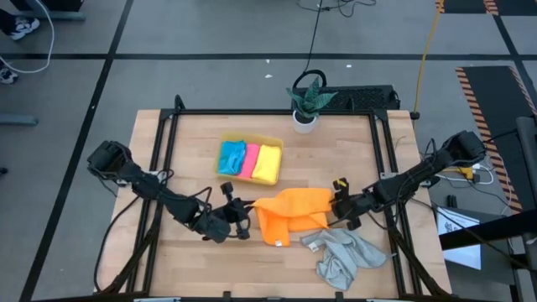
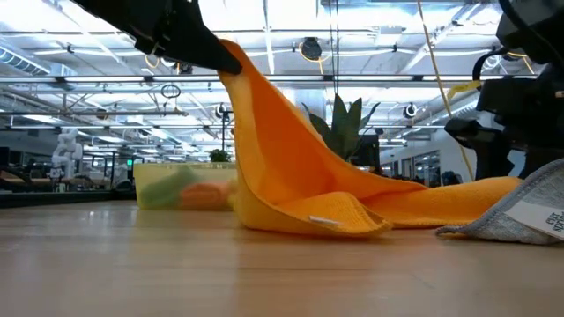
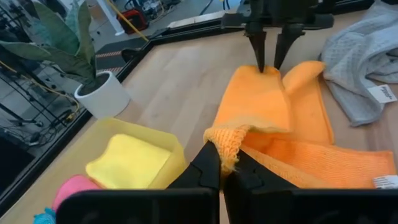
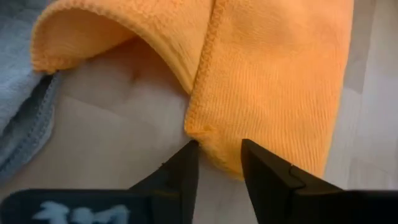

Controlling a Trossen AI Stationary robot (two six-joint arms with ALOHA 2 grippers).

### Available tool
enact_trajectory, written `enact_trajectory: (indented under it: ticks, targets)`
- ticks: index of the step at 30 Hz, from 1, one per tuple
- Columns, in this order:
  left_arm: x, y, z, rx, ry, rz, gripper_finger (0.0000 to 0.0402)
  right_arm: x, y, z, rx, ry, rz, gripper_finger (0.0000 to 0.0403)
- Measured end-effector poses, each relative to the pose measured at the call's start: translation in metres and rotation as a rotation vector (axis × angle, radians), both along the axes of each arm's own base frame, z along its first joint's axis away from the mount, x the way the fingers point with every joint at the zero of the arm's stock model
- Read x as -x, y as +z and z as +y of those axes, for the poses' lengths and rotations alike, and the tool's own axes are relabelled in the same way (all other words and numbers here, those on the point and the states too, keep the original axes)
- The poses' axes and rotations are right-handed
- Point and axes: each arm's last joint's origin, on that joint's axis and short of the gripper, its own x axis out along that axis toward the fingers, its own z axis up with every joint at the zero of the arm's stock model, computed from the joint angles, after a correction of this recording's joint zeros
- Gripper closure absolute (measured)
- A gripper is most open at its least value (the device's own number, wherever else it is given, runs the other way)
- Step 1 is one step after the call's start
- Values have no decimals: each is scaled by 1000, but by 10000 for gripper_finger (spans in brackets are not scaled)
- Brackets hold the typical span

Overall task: Fold microfiber towels
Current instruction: Fold the orange microfiber cloth

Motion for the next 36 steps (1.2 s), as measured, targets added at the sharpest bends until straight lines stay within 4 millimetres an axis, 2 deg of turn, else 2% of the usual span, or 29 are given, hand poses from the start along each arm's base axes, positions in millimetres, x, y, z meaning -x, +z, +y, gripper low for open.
enact_trajectory:
  ticks: [7, 10, 14, 18, 22, 26, 29, 32, 34, 36]
  targets:
    - [1, 0, -1, -5, -6, 1, 392, -1, 0, 0, -25, -24, -26, 389]
    - [5, 4, -8, -52, -11, -9, 397, -6, 11, 1, -23, -79, -90, 395]
    - [20, 22, -17, -78, -11, -68, 392, -12, 42, 2, 27, -142, -231, 399]
    - [43, 51, -30, -69, -61, -160, 398, -11, 91, 11, 35, -190, -464, 400]
    - [70, 81, -43, -24, -163, -261, 392, -3, 134, 29, -95, -84, -679, 401]
    - [96, 102, -58, 10, -275, -344, 398, 6, 169, 50, -307, 38, -931, 401]
    - [112, 112, -69, 42, -344, -396, 393, 15, 184, 63, -442, 170, -1037, 401]
    - [125, 116, -77, 30, -384, -409, 390, 20, 190, 70, -517, 240, -1073, 402]
    - [130, 115, -79, 5, -338, -397, 396, 20, 188, 69, -498, 203, -1067, 402]
    - [133, 110, -78, -31, -262, -370, 397, 17, 183, 65, -431, 92, -1041, 402]
